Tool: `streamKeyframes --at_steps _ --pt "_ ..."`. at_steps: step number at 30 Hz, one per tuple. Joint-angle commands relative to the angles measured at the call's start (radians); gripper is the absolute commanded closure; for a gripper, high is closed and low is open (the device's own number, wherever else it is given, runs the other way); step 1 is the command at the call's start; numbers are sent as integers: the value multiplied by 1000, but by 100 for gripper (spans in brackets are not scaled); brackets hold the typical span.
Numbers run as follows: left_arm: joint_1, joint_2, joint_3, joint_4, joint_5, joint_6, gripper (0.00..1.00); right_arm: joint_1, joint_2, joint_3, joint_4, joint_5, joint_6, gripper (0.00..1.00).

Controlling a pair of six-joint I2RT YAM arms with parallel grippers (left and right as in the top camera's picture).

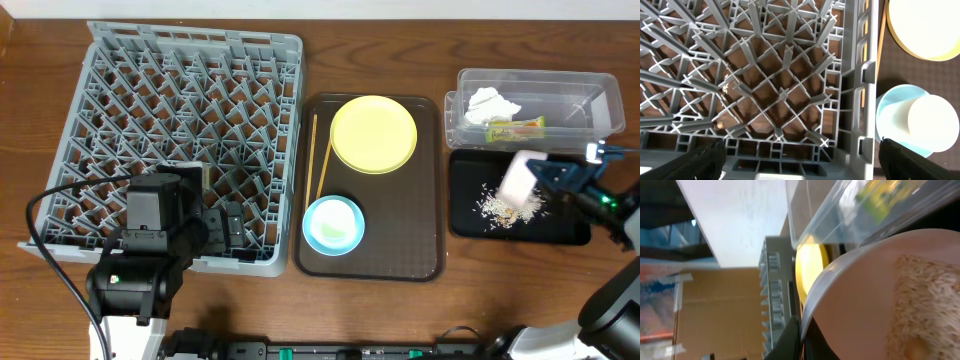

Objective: Sort waste into correct bins and load items into the dishwasher
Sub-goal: 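Carry the bowl over the black tray and tip the rice out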

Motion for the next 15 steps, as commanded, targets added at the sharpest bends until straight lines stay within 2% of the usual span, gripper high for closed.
streamKeyframes --at_steps 1,15 --pt "-2 -2 19 0 10 -6 2 -44 4 0 16 -61 33 99" --pt "-2 -2 19 0 10 -6 2 -69 5 -1 50 -152 322 99"
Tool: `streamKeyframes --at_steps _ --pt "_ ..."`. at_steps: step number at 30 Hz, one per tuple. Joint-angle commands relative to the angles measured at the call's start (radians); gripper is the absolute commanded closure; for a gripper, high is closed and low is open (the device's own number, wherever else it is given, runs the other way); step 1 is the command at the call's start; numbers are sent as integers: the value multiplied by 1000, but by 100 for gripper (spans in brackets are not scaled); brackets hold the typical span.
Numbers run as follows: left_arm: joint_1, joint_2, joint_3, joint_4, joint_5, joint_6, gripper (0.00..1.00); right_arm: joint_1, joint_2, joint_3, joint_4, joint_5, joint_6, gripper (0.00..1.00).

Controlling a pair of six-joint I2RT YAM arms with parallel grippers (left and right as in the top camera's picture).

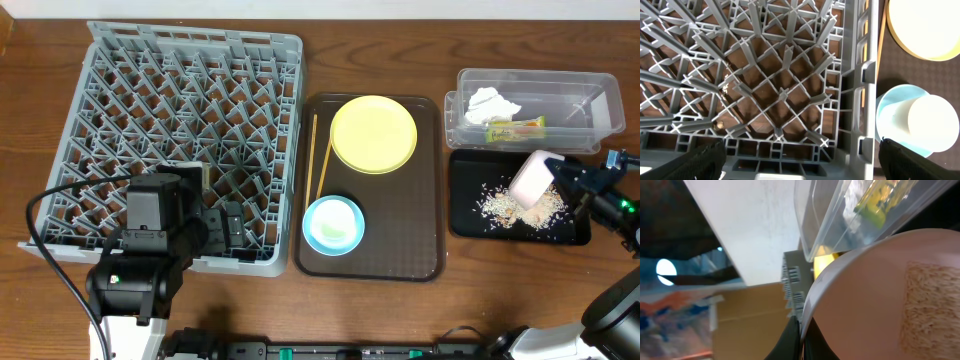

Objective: Sort waste into correct bins and load items into the dishwasher
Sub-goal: 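Carry the bowl over the black tray and tip the rice out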

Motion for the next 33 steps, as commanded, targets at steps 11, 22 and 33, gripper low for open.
streamKeyframes --at_steps 11,22,33 --pt "-2 -2 19 0 10 -6 2 -5 5 0 6 -169 310 99" --pt "-2 -2 19 0 10 -6 2 -7 5 0 126 -214 423 99" --pt "-2 -2 19 0 10 -6 2 -5 5 0 245 -178 343 99"
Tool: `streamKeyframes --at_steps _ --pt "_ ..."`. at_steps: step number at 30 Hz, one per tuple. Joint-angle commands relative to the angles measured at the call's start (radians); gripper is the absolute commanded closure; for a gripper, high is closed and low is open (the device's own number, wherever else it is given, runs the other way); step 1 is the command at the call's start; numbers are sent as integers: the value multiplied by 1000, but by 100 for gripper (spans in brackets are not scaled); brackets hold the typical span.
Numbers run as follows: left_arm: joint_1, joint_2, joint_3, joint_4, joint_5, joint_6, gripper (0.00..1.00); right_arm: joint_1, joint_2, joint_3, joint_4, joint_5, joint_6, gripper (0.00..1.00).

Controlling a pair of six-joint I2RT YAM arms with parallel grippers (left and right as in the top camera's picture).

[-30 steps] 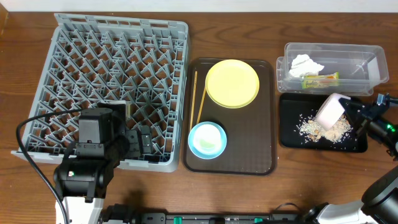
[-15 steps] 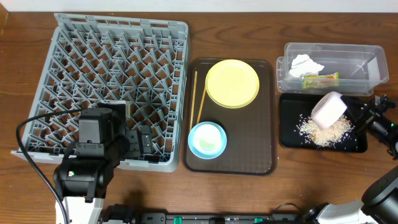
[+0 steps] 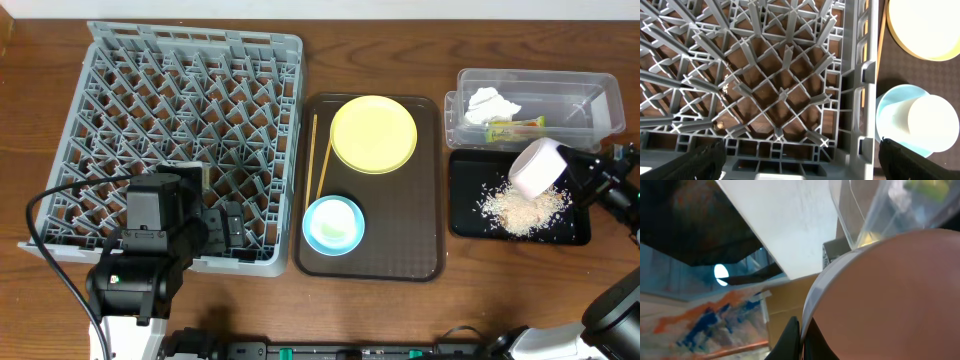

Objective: Sort waste into correct bins and load items into the dishwasher

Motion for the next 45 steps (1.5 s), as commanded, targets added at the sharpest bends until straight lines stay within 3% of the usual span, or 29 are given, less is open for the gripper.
streamKeyframes --at_steps 1,6,13,17,24,28,34,37,45 --pt "-2 -2 19 0 10 -6 2 3 5 1 8 -15 -86 99" --pt "-2 -2 19 0 10 -6 2 53 5 1 -30 -16 -258 99" --pt "-2 -2 19 0 10 -6 2 221 -26 1 27 -53 -325 99" --pt "-2 -2 19 0 10 -6 2 365 -89 5 261 -40 -278 99" --pt "-2 -2 19 0 10 -6 2 641 -123 8 859 86 1 99" --pt "-2 -2 19 0 10 -6 2 761 -124 21 991 259 67 99" --pt "-2 -2 19 0 10 -6 2 845 -123 53 982 489 -2 99" --pt "-2 -2 19 0 10 -6 2 864 -123 87 877 552 -89 99" --pt "-2 -2 19 0 10 -6 2 948 -119 311 163 771 -584 99"
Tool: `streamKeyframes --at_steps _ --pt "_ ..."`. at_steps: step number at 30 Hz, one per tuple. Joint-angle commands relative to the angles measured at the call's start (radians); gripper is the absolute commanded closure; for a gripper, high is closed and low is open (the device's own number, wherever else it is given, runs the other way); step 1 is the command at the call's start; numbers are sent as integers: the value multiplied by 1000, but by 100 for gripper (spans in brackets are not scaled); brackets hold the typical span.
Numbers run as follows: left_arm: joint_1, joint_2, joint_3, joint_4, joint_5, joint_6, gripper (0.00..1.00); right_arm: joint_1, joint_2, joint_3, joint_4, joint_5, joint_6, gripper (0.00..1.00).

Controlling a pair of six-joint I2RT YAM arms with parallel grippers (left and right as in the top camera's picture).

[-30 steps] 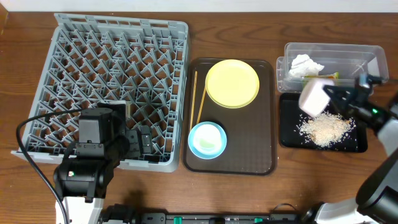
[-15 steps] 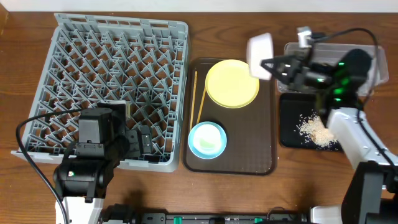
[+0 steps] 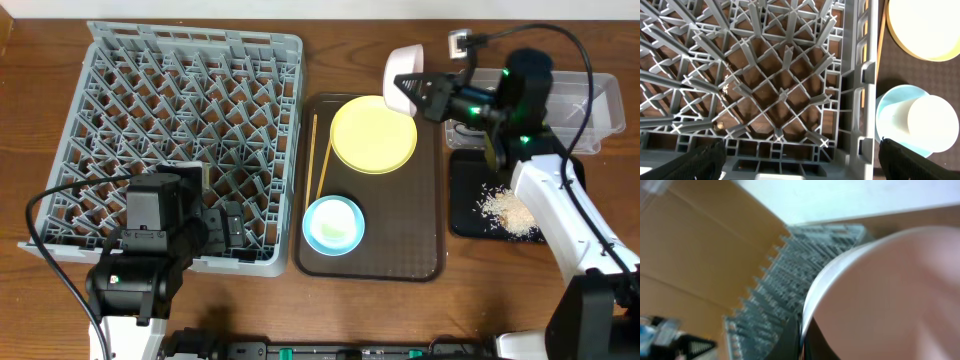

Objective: Sort waste into correct bins and load items into the dishwasher

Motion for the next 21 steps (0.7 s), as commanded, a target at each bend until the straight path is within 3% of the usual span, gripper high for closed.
streamKeyframes --at_steps 1,5,10,21 --pt "-2 -2 18 0 10 -6 2 59 -3 117 -192 198 -315 99" --pt "-2 -2 18 0 10 -6 2 138 16 195 -454 473 -507 99" --pt "-2 -2 18 0 10 -6 2 248 62 195 -541 745 -620 99" --pt "-2 -2 18 0 10 -6 2 369 294 195 -472 796 -692 99"
